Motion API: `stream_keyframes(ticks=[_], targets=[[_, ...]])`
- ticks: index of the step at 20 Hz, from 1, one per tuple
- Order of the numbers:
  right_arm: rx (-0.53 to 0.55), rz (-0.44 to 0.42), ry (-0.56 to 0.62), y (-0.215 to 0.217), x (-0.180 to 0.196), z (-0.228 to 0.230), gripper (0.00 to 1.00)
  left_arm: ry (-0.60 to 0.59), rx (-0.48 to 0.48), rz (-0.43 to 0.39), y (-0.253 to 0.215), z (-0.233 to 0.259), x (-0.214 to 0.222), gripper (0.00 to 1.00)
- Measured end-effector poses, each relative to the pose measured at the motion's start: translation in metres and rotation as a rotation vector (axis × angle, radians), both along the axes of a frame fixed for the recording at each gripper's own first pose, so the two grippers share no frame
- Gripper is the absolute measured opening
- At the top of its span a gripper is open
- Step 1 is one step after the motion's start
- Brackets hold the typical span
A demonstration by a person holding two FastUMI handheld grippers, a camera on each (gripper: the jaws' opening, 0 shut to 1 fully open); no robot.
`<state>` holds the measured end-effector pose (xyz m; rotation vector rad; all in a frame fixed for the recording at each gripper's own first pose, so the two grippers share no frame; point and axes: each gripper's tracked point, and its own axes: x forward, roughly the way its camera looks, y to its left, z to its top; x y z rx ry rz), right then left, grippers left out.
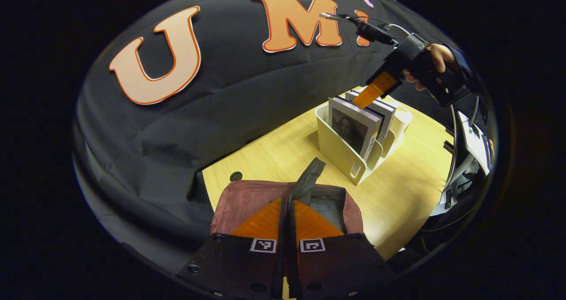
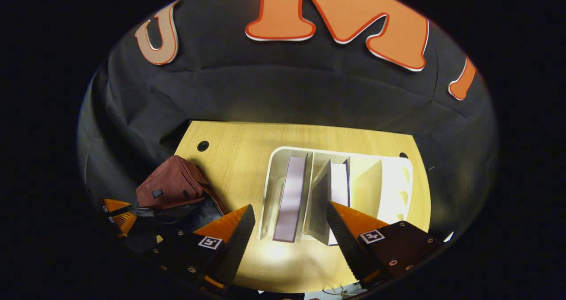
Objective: Open the schoolbag, grab two books from the bookshelf and put them into the schoolbag.
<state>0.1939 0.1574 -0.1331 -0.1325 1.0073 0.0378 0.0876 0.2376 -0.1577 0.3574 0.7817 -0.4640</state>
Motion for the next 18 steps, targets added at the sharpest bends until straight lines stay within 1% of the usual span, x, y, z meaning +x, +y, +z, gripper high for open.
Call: stream_keyframes(ticks=[2, 6, 9, 11, 12, 13, 14, 15, 16, 17, 18], targets=[[-0.007, -0.021, 0.057, -0.003, 0.006, -0.019, 0.97, -0.001, -0.004, -0.004, 0.001, -0.001, 0.001, 0.05], [-0.016, -0.066, 0.141, -0.008, 0.018, -0.043, 0.97, 0.001, -0.013, -0.004, 0.005, -0.005, 0.003, 0.05], [-0.052, -0.087, 0.179, -0.017, 0.027, -0.054, 0.93, 0.004, -0.024, -0.004, 0.006, -0.006, 0.001, 0.06], [-0.052, -0.105, 0.206, -0.015, 0.029, -0.059, 0.89, 0.004, -0.026, 0.0, 0.008, -0.007, 0.001, 0.06], [-0.047, -0.107, 0.215, -0.013, 0.031, -0.062, 0.75, 0.005, -0.027, 0.003, 0.01, -0.009, 0.001, 0.06], [-0.05, -0.111, 0.226, -0.011, 0.032, -0.064, 0.82, 0.007, -0.03, 0.005, 0.011, -0.009, 0.001, 0.06], [-0.057, -0.115, 0.236, -0.01, 0.031, -0.067, 0.75, 0.01, -0.032, 0.007, 0.011, -0.01, 0.0, 0.06], [-0.066, -0.125, 0.249, -0.011, 0.03, -0.07, 0.71, 0.012, -0.035, 0.007, 0.01, -0.01, -0.001, 0.06], [-0.066, -0.139, 0.267, -0.01, 0.027, -0.072, 0.6, 0.012, -0.038, 0.007, 0.011, -0.01, -0.001, 0.06], [-0.052, -0.156, 0.29, -0.009, 0.025, -0.072, 0.44, 0.013, -0.04, 0.007, 0.011, -0.011, -0.001, 0.06], [-0.032, -0.168, 0.304, -0.005, 0.024, -0.07, 0.34, 0.011, -0.042, 0.007, 0.011, -0.011, -0.001, 0.06]])
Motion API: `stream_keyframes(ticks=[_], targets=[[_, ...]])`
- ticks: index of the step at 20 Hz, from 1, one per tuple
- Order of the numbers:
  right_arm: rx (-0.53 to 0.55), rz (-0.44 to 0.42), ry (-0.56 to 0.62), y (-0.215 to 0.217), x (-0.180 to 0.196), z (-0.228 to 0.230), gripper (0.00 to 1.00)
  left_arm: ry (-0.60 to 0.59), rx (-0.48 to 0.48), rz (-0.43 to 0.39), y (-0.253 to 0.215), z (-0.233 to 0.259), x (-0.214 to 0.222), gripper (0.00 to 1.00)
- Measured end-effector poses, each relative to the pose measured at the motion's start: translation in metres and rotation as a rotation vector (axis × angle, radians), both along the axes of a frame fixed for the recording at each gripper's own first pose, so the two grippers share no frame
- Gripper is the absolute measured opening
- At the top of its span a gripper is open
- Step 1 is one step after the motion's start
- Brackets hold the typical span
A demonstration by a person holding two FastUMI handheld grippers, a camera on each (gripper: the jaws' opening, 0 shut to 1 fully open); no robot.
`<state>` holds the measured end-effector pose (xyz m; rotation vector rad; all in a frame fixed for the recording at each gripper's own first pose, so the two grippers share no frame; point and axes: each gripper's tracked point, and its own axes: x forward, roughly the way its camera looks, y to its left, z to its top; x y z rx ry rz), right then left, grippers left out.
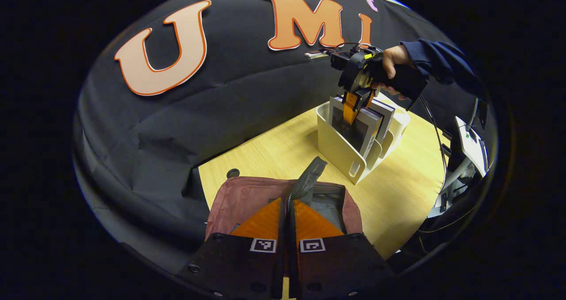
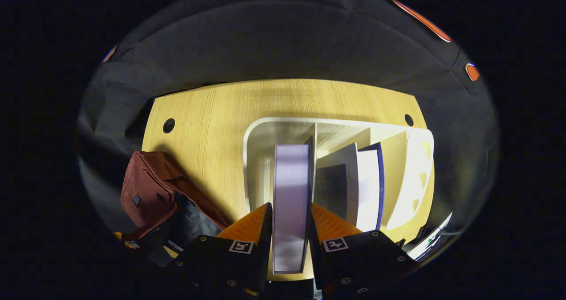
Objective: Open the schoolbag, grab two books from the bookshelf and put them into the schoolbag.
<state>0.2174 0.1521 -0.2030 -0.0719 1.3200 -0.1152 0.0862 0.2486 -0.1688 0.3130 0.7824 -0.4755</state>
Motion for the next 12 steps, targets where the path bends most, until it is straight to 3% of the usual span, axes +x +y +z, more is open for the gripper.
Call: stream_keyframes(ticks=[1, 3, 4, 6, 7, 8, 12], targets=[[0.001, -0.011, 0.008, 0.001, -0.001, 0.0, 0.4, 0.001, -0.001, 0.001, 0.0, 0.001, -0.001, 0.05], [-0.001, -0.033, 0.015, -0.001, -0.003, 0.002, 0.28, 0.004, -0.007, 0.002, 0.0, 0.002, -0.002, 0.06], [0.008, -0.04, 0.013, 0.0, -0.004, 0.005, 0.34, 0.005, -0.01, -0.001, 0.0, 0.003, -0.002, 0.06], [0.049, -0.053, -0.008, 0.002, -0.006, 0.017, 0.32, 0.008, -0.014, -0.005, -0.001, 0.003, -0.004, 0.05], [0.061, -0.061, -0.021, 0.002, -0.007, 0.026, 0.4, 0.009, -0.014, -0.004, -0.001, 0.003, -0.005, 0.06], [0.065, -0.069, -0.036, 0.001, -0.008, 0.036, 0.3, 0.012, -0.015, -0.004, -0.002, 0.002, -0.005, 0.05], [0.109, -0.072, -0.088, -0.008, -0.027, 0.071, 0.29, 0.013, -0.017, -0.011, -0.001, 0.003, -0.004, 0.06]])
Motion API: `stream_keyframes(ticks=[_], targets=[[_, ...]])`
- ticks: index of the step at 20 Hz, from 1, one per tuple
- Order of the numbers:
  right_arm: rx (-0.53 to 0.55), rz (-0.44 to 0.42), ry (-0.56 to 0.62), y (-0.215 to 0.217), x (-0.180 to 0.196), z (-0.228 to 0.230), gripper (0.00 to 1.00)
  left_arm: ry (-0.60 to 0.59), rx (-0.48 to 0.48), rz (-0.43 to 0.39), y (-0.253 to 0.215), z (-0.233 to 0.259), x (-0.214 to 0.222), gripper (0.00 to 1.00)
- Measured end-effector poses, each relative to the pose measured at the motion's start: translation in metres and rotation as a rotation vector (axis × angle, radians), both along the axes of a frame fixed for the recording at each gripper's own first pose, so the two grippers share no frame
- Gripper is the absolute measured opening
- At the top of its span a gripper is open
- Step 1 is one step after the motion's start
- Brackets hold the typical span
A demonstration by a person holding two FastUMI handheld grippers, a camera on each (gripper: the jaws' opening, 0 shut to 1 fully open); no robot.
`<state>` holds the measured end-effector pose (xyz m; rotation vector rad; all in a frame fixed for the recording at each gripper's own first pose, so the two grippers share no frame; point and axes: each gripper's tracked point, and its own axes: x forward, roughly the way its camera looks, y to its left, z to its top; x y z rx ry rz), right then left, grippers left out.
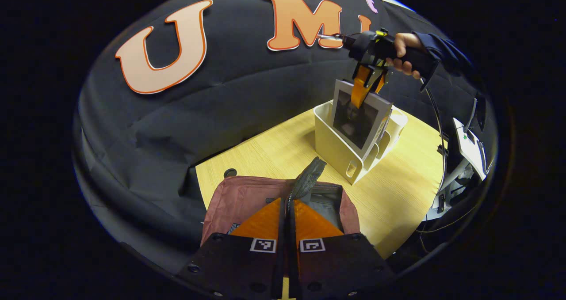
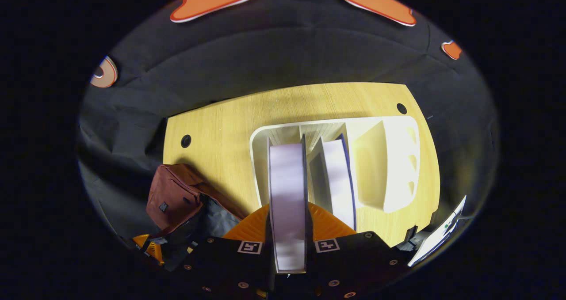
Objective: Open the schoolbag, grab two books from the bookshelf and put them into the schoolbag.
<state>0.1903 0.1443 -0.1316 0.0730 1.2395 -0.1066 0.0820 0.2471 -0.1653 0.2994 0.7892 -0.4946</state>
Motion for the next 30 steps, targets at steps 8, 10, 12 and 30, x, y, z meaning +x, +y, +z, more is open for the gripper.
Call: stream_keyframes(ticks=[8, 10, 12, 30], targets=[[0.084, 0.005, -0.095, -0.008, -0.045, 0.065, 0.28, 0.007, 0.008, -0.013, -0.002, 0.002, 0.0, 0.05], [0.12, -0.006, -0.118, -0.006, -0.058, 0.075, 0.28, 0.009, 0.013, -0.016, -0.003, 0.002, 0.003, 0.05], [0.18, -0.006, -0.134, 0.001, -0.073, 0.08, 0.28, 0.011, 0.02, -0.019, -0.002, 0.003, 0.005, 0.05], [0.643, -0.077, -0.005, 0.123, -0.159, -0.041, 0.27, 0.05, -0.01, 0.004, -0.008, 0.007, 0.005, 0.06]])
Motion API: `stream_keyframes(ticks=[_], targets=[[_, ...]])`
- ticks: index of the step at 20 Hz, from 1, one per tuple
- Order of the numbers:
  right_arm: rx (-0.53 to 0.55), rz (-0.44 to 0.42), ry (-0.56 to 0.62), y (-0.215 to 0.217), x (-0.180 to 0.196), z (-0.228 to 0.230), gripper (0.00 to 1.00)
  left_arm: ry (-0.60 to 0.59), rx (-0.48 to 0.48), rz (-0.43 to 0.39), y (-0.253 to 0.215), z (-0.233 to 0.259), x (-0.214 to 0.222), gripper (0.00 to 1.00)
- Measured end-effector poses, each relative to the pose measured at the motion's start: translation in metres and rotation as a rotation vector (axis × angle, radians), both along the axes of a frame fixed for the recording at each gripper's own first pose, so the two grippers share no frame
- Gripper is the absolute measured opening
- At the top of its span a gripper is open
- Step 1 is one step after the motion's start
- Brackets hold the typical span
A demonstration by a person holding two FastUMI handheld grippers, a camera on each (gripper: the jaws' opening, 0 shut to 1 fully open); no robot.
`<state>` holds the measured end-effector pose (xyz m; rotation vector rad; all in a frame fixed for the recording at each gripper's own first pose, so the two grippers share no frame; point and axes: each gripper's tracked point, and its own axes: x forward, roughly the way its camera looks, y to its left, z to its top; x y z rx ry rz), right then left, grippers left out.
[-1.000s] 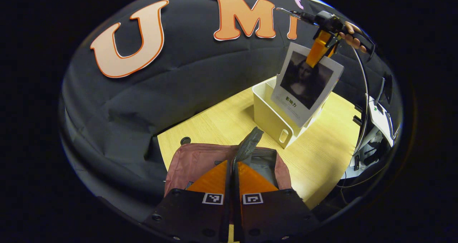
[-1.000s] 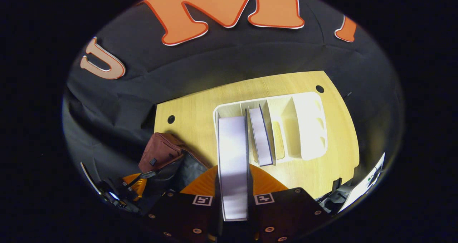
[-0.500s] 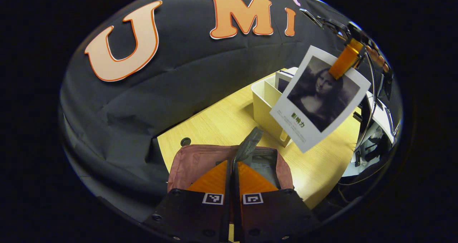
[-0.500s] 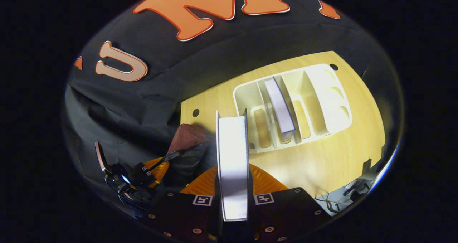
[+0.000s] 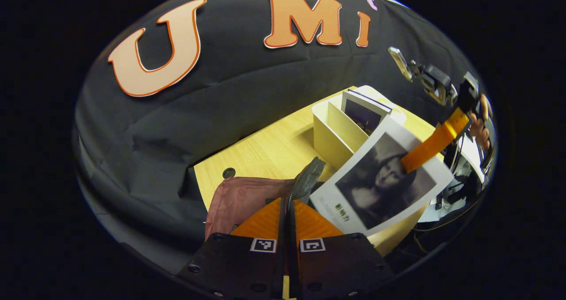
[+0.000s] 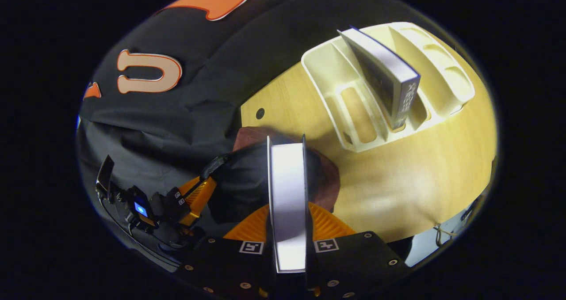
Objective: Open the schoolbag, grab two books from the bookshelf and put them into the schoolbag.
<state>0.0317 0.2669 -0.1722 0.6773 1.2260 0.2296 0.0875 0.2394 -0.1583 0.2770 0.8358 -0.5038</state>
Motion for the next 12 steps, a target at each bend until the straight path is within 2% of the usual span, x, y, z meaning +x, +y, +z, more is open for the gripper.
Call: stream_keyframes(ticks=[8, 12], targets=[[0.101, -0.078, -0.022, 0.048, 0.005, -0.045, 0.25, 0.011, -0.059, 0.049, -0.002, 0.005, -0.003, 0.04], [0.179, -0.118, -0.007, 0.074, 0.005, -0.07, 0.25, 0.013, -0.064, 0.024, -0.007, 0.009, -0.008, 0.03]])
